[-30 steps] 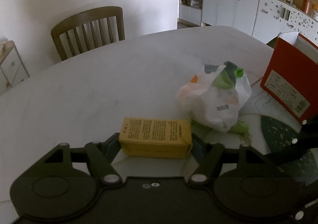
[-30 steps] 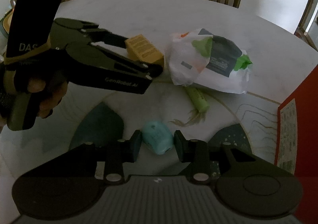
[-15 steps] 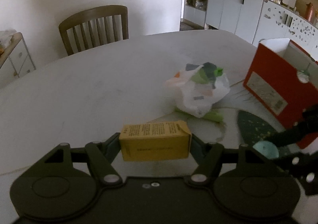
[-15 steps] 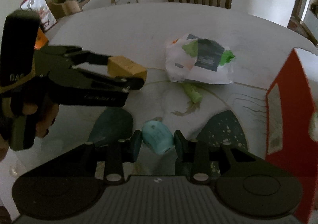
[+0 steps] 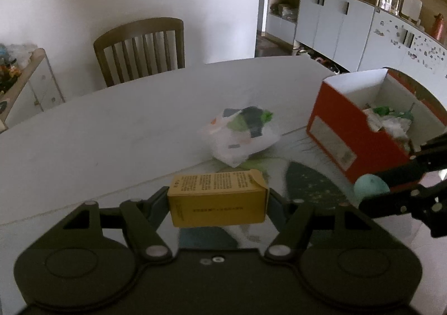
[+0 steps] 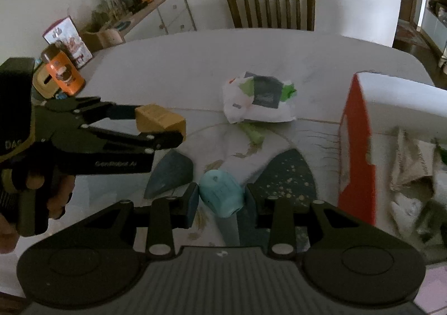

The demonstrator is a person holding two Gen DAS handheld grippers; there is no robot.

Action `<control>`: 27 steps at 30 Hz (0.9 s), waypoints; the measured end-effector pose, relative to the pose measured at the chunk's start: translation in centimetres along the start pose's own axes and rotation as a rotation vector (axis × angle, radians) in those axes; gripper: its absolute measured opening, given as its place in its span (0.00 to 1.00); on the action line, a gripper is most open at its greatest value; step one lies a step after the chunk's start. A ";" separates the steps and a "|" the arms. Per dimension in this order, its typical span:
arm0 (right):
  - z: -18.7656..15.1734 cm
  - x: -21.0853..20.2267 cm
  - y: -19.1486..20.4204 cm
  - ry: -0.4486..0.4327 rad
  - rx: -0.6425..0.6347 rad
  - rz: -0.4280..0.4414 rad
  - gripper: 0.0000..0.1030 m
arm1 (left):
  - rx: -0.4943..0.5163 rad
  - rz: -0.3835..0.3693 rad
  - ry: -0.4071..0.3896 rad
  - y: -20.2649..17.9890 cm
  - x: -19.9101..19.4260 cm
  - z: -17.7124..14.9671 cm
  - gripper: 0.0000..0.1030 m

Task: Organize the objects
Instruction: 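Carry the yellow box and light-blue item over the cardboard box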

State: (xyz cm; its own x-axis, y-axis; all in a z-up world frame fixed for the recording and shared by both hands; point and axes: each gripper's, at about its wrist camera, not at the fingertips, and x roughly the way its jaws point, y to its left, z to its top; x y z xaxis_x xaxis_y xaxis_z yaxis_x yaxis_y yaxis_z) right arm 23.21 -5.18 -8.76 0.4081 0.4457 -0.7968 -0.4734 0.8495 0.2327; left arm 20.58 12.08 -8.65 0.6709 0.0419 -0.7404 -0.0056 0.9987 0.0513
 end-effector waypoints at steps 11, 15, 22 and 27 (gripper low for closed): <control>-1.0 -5.7 -3.6 -0.034 0.034 0.015 0.34 | 0.012 -0.040 -0.025 -5.7 -3.4 1.6 0.68; -1.5 -7.7 -5.5 -0.042 0.045 -0.001 0.34 | 0.033 -0.074 -0.035 -8.6 -3.5 2.4 0.68; -2.5 -10.2 -9.8 -0.049 0.079 -0.043 0.34 | 0.075 -0.130 -0.035 -13.6 -2.5 3.6 0.68; -3.1 -11.7 -13.4 -0.064 0.112 -0.076 0.34 | 0.104 -0.154 -0.025 -16.6 -1.5 4.4 0.68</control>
State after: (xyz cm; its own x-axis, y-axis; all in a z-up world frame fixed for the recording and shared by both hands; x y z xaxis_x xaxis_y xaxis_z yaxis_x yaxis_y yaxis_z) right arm 22.42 -22.66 -4.32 0.4898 0.3929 -0.7783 -0.3510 0.9060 0.2364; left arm 22.97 -4.72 -5.42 0.6764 -0.1129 -0.7278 0.1739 0.9847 0.0088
